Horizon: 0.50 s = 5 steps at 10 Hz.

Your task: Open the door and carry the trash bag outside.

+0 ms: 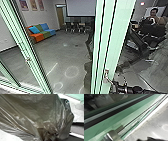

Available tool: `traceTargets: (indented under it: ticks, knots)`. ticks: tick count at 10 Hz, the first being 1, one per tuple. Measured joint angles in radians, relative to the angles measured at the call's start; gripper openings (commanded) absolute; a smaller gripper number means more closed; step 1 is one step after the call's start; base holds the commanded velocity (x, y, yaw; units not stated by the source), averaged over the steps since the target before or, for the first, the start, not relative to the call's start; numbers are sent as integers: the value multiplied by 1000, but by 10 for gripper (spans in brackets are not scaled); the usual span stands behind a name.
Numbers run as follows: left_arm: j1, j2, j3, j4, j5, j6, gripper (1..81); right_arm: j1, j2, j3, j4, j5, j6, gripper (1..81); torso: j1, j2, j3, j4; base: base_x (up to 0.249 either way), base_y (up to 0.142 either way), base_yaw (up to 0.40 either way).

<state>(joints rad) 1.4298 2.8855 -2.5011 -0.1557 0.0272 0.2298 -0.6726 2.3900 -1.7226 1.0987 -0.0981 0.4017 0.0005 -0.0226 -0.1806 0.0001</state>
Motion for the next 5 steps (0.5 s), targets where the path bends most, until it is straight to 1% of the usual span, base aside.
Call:
traceTargets:
  ticks: [2, 5]
  knots:
    - [0, -2, 0, 0, 0, 0, 10, 3, 1, 0, 3, -6, 4, 811, 0, 0, 0, 0, 0, 0, 0]
    - [0, -2, 0, -1, 0, 0, 10, 11, -3, -6, 12, -41, 18, 811, 0, 0, -1, 0, 0, 0, 0]
